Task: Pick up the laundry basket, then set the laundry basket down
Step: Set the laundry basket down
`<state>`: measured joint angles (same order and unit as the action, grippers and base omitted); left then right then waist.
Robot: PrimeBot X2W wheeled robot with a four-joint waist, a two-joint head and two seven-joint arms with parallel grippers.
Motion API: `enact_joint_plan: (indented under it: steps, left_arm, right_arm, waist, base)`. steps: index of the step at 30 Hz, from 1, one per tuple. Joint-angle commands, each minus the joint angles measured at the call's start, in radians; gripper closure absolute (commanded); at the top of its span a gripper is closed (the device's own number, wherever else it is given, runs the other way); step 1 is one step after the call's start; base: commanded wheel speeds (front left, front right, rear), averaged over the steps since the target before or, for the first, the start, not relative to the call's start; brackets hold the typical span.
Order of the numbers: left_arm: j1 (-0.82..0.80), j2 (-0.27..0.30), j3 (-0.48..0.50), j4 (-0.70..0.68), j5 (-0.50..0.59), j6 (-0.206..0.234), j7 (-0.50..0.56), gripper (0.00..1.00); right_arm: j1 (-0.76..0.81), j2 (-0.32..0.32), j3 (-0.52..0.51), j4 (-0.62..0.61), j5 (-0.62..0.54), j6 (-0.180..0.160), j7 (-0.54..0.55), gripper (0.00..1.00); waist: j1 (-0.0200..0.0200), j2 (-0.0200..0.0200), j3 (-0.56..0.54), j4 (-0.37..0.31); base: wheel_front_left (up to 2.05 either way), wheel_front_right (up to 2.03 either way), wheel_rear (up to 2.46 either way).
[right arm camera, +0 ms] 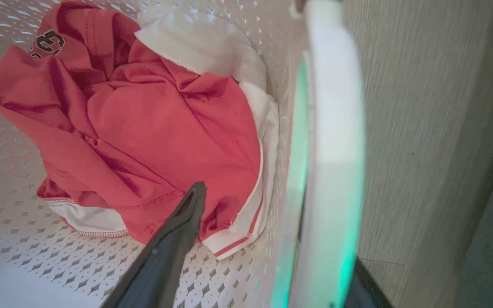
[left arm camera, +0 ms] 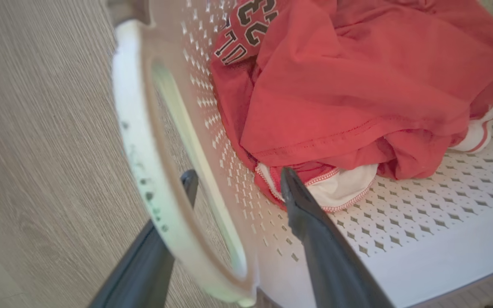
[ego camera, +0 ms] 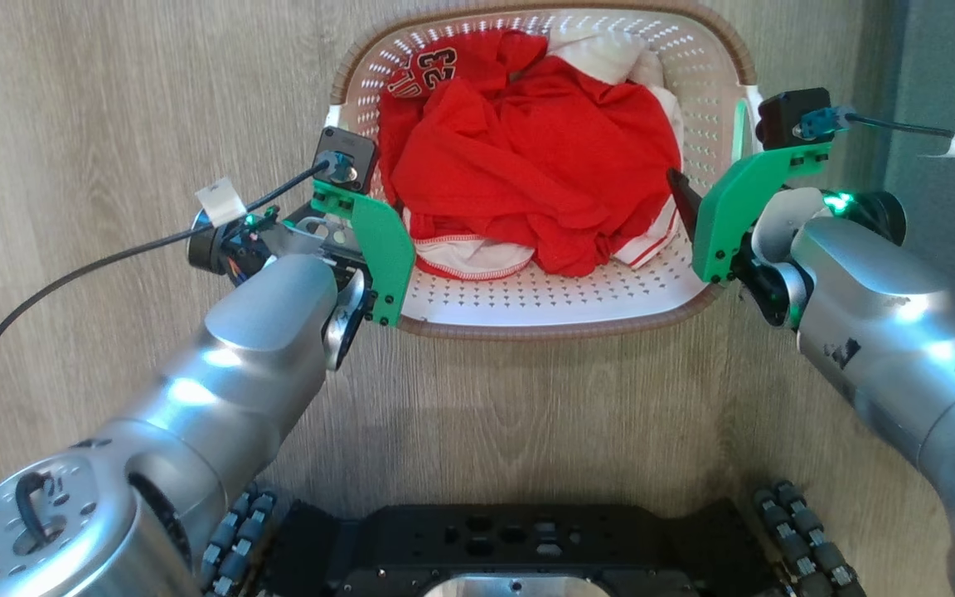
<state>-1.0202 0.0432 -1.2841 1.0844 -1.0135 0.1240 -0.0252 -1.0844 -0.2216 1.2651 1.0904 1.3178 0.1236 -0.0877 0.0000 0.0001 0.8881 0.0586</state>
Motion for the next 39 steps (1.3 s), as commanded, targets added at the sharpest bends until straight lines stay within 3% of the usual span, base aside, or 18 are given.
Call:
enact_joint_plan:
  steps: [1, 8, 18, 27, 39]
  left_arm:
    - [0.017, 0.007, 0.004, 0.0, -0.005, 0.008, -0.01, 0.0]
    - [0.049, 0.007, 0.004, 0.013, -0.006, 0.025, -0.036, 0.0]
    - [0.152, 0.007, 0.004, 0.063, -0.021, 0.002, -0.044, 0.0]
    - [0.235, 0.007, 0.004, 0.116, -0.049, -0.042, -0.079, 0.0]
    - [0.275, 0.009, 0.033, 0.168, -0.064, -0.074, -0.222, 0.0]
  right_arm:
    - [0.065, 0.014, 0.008, 0.004, 0.011, 0.007, 0.009, 0.0]
    - [0.1, 0.049, 0.006, 0.064, 0.026, 0.007, 0.051, 0.0]
    - [0.171, 0.102, -0.003, 0.087, 0.063, 0.007, 0.057, 0.0]
    - [0.216, 0.101, -0.005, 0.07, 0.066, 0.007, 0.039, 0.0]
    - [0.259, 0.061, -0.064, -0.049, 0.105, 0.007, -0.144, 0.0]
  waist:
    - [0.0, -0.0001, -0.011, -0.001]
    - [0.0, -0.0001, -0.085, -0.012]
    - [0.0, -0.0001, -0.284, -0.049]
    - [0.0, -0.0001, -0.47, -0.064]
    - [0.0, -0.0001, -0.695, -0.069]
  base:
    - [0.0, 0.0, 0.0]
    - [0.0, 0.0, 0.0]
    - [0.0, 0.0, 0.0]
    - [0.0, 0.0, 0.0]
    - [0.0, 0.0, 0.0]
